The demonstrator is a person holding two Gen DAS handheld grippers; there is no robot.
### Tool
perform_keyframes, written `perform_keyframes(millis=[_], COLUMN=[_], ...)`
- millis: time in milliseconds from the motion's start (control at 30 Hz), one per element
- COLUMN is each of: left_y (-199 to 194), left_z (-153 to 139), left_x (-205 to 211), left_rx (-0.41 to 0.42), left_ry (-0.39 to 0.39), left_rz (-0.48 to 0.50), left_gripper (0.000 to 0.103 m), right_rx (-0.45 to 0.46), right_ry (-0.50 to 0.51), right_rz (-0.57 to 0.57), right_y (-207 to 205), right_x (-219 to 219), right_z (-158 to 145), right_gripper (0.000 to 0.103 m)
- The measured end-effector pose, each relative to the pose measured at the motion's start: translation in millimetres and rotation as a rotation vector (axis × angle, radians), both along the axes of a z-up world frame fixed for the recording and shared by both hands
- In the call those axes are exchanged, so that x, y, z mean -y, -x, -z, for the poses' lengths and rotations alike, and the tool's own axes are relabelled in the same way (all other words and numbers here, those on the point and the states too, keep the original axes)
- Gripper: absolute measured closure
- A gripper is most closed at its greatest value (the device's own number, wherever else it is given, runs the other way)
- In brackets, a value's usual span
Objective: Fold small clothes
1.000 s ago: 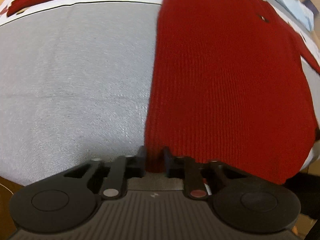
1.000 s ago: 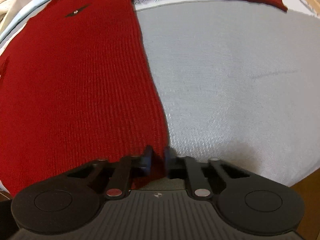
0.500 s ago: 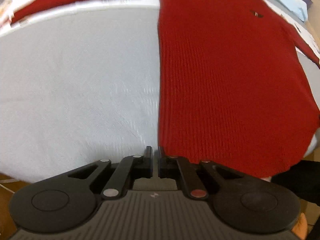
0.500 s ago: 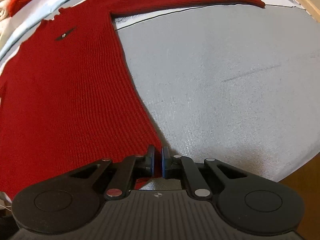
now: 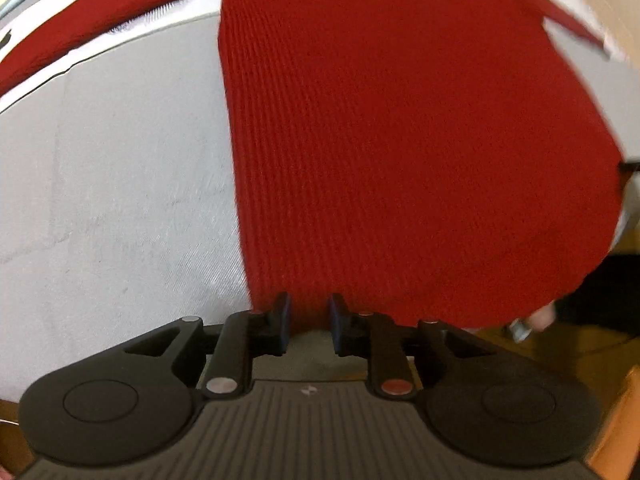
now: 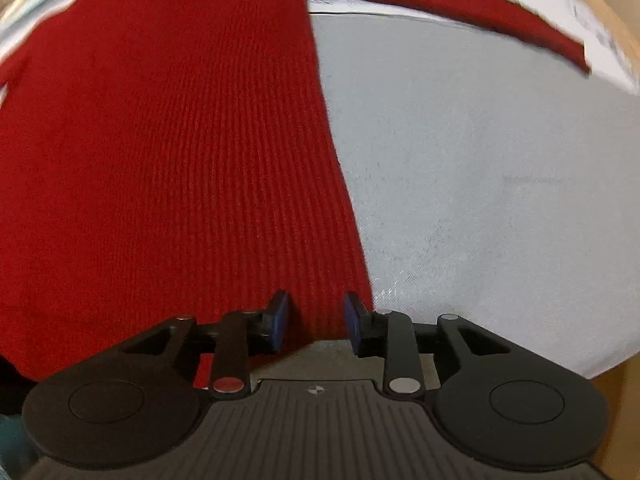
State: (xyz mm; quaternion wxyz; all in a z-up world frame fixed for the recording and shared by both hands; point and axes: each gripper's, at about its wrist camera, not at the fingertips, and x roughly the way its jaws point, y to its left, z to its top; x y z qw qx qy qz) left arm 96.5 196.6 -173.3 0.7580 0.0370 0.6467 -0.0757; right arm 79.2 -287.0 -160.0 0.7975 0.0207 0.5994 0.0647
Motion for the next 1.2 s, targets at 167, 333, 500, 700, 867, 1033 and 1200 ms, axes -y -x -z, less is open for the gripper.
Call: perform_keyframes(millis=[167,333,500,700,867,1033,1200], left_y=[-5.3,-6.0,-14.0,-16.8,-11.1,-9.4,-8.2], left_z=[4.5,-5.4,-19.3,-29.1,-51.9,-73.0,-88.0], left_x=[-8.4,-8.7,-12.0,-11.3,-9.3,-9.1,0.8], left_rx=[-0.018,0.032,0.131,0.209,0.313,0.431,0.485], left_ry=[-0.026,-0.012,0.007,-0.025,-0.046,-0.088,-0.126], left_rz=[-0.032,-0.030,-0.127,-0.173,-0.214,-0.283,-0.300], left_gripper=[0.075,0.075,0.069,0.068,0.060,0.052,0.050], right_rx=[0.003,0.014,0.145,0.268,0.380,0.440,0.461], right_ry=[-0.023,-0.014,-0.085,-0.106,-0.114,-0.132,-0.157], right_rz=[0.019,0.020,0.047,0.057,0.096,0.140,0.160], right_y=[-4.6,-7.8,-13.5,-8.1,-13.8,-15.9,-19.8], right_x=[4.0,0.9,-1.4,-1.8,-3.0,3.7,-0.2], right_z=[-0.3,-1.7,-25.6,-45.1,-54.4,-63.9,-73.2], right_gripper=[0.068,0.065,0.065,0.065,0.065,0.065,0.065])
